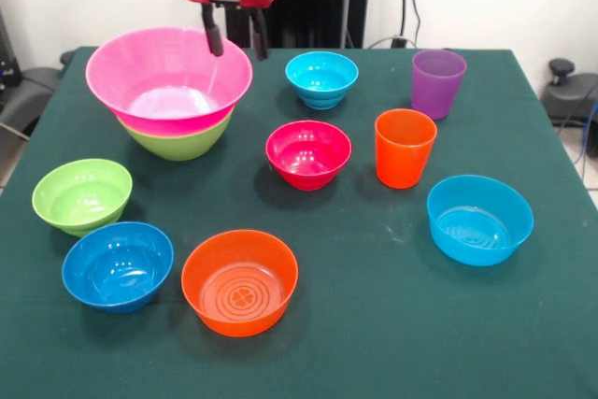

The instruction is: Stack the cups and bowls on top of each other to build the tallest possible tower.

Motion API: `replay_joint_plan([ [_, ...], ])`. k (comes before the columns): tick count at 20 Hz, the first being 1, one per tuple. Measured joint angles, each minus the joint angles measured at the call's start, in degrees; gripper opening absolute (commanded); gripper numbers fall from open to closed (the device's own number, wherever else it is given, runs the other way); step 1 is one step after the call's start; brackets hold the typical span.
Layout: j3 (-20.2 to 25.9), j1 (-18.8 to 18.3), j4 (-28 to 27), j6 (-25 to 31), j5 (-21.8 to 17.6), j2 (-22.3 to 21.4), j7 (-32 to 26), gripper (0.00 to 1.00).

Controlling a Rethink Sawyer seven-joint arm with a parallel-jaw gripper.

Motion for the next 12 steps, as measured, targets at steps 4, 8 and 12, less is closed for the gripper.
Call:
replay_joint_plan([
  [4, 0.04, 2.50, -2.73, 2.39, 0.00, 0.08, 0.00, 1.00],
  [8, 0.06, 4.14, -4.87, 4.31, 0.02, 0.08, 0.00, 1.00],
  [12, 0.05, 5.77, -7.35, 5.08, 0.18, 0.50, 0.00, 1.00],
])
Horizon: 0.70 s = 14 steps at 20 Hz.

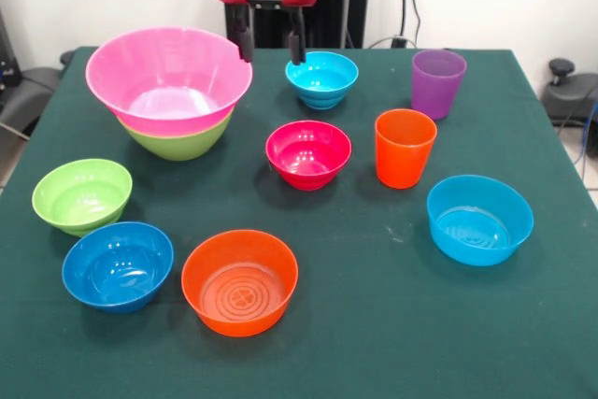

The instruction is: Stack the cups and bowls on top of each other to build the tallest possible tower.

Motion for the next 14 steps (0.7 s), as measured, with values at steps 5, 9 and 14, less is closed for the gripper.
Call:
replay_joint_plan([
  [5, 0.00, 1.82, -3.10, 0.01, 0.26, 1.31, 0.00, 1.00],
  [9, 0.00, 3.18, -5.98, 0.19, 0.71, 2.94, 0.00, 1.00],
  [14, 0.00, 5.06, -9.17, 1.63, 1.70, 4.99, 0.00, 1.00],
])
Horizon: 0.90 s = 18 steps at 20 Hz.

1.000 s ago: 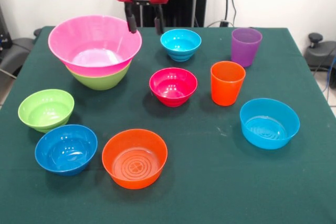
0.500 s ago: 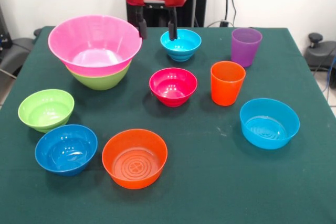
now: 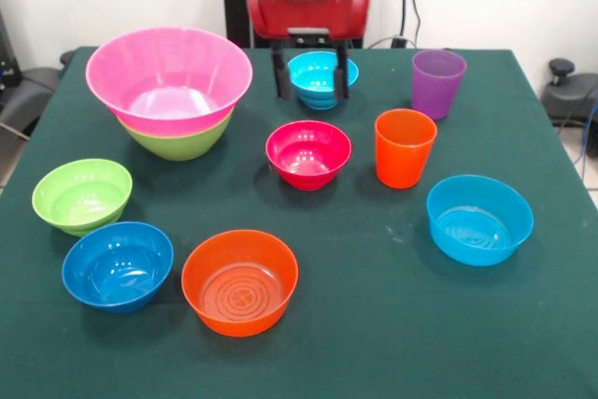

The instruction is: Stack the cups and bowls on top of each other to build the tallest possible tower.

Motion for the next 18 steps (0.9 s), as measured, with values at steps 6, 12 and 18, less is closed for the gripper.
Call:
replay_joint_plan([
  [6, 0.01, 3.39, -3.63, 1.69, 1.09, 2.12, 0.00, 1.00],
  [12, -0.01, 5.73, -5.48, 1.69, 1.84, 2.99, 0.00, 1.00],
  [18, -0.14, 7.42, -6.82, 1.69, 3.01, 3.79, 0.00, 1.00],
])
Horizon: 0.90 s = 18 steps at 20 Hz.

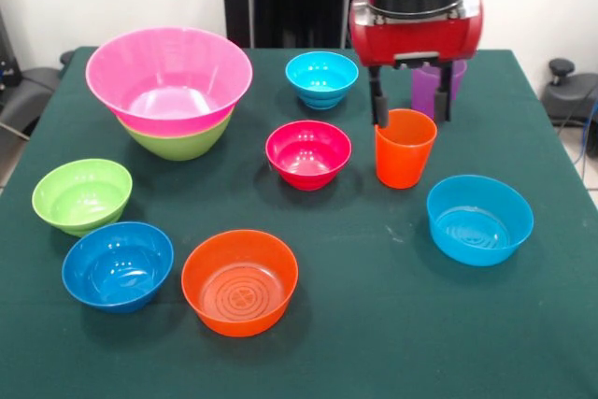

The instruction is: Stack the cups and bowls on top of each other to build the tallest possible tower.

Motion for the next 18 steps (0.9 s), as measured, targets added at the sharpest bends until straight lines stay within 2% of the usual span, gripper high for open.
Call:
replay_joint_plan([
  [18, -2.71, 5.87, -5.04, 0.00, 1.71, 4.73, 1.50, 1.00],
])
